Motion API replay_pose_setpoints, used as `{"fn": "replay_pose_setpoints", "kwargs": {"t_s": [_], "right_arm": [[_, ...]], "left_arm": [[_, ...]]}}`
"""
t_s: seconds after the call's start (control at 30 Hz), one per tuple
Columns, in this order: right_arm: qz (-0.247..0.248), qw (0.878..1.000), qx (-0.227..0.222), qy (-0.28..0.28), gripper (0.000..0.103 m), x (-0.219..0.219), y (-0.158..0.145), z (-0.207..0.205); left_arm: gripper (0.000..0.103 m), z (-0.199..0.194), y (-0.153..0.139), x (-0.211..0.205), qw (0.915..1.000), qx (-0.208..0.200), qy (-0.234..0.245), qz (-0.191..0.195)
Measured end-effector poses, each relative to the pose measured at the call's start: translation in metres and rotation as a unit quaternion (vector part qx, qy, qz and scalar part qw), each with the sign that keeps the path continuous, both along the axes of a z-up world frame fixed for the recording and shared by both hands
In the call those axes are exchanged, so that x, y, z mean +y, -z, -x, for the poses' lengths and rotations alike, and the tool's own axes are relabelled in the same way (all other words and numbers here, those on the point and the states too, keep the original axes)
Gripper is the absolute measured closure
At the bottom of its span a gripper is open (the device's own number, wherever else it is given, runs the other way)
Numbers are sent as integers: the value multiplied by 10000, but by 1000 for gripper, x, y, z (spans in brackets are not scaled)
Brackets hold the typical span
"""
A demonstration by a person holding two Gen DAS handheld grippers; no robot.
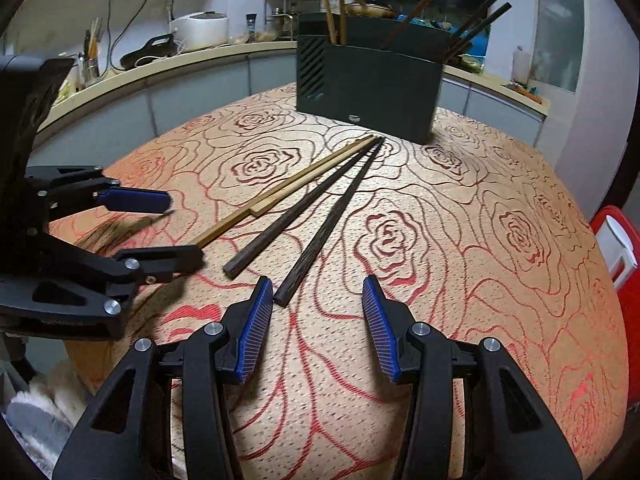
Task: Organize utensils
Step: 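Move both tools back down to the chopsticks on the table, then grasp a light wooden chopstick with the left tool while the right tool grasps a dark chopstick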
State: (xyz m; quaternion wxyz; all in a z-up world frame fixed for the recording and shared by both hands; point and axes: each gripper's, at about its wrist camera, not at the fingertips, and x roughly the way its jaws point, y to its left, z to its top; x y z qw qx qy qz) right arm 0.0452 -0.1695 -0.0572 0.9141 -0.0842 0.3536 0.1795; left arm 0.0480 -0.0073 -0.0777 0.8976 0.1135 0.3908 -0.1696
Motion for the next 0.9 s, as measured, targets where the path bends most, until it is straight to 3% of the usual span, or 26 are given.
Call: {"fn": "replay_pose_setpoints", "kwargs": {"t_s": [0.17,0.3,0.47,0.7,0.9], "right_arm": [[-79,9994,55,333,57,-16,0,-7],[-183,9989,79,433,59,-22,1,-9],[-204,9995,-15,252,76,-15,2,-7],[-279,9993,-71,233,91,-10,3,-9],[-426,9986,76,300,93,-16,2,-12]], "left_arm": [[44,-10,0,19,9992,14,-400,67],[52,-14,0,29,9980,50,-589,218],[61,-12,0,27,9981,-7,-482,386],[96,-10,1,22,9979,-63,-433,477],[97,-11,-3,25,9971,-46,-454,605]]}}
